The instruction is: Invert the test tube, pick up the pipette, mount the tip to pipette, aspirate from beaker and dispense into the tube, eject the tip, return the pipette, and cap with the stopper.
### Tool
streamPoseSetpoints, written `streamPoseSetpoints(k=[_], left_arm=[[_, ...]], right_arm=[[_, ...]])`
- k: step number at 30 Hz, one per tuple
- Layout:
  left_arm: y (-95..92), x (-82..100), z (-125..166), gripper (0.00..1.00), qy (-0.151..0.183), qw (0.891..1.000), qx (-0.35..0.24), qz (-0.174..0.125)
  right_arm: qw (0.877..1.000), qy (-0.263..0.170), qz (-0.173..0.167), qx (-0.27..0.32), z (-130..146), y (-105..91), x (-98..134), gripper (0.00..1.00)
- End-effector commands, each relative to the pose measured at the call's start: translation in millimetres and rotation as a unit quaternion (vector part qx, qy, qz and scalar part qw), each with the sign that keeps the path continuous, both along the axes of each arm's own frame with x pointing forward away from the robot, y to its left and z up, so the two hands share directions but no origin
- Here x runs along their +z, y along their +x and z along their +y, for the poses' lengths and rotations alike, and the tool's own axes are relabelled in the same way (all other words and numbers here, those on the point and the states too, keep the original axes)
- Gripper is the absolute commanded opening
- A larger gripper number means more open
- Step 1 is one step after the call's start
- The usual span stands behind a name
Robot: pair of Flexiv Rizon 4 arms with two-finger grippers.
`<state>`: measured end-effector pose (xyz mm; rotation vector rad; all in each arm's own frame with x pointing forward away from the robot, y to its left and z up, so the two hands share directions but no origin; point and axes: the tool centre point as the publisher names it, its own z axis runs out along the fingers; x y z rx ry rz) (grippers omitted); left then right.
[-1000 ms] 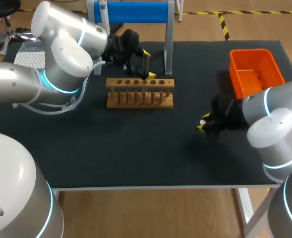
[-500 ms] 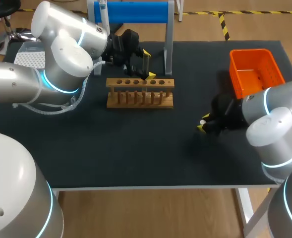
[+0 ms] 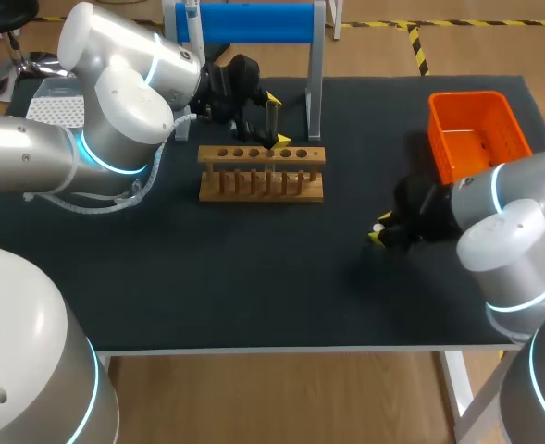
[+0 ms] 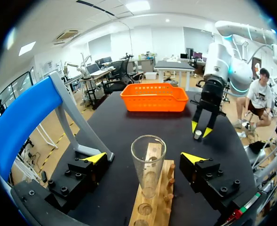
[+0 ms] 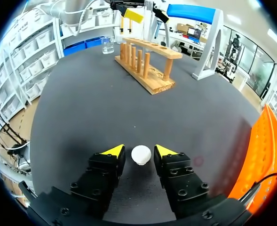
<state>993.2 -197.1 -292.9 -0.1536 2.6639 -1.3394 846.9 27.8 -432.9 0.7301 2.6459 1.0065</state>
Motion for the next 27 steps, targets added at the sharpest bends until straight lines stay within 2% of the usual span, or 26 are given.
streamPoseSetpoints(k=[1, 18, 27], left_arm=[[0.9, 0.2, -0.5, 1.00, 0.001, 1.000, 0.000, 0.001], [0.9, 0.2, -0.5, 1.00, 0.001, 1.000, 0.000, 0.001], [0.9, 0.2, -0.5, 1.00, 0.001, 1.000, 0.000, 0.001]], right_arm=[[1.000, 0.001, -0.001, 0.000, -0.1, -0.1, -0.2, 0.39], [1.000, -0.003, -0.001, 0.003, 0.1, -0.9, 0.3, 0.37], [1.000, -0.003, -0.002, 0.002, 0.0, -0.5, 0.0, 0.30]])
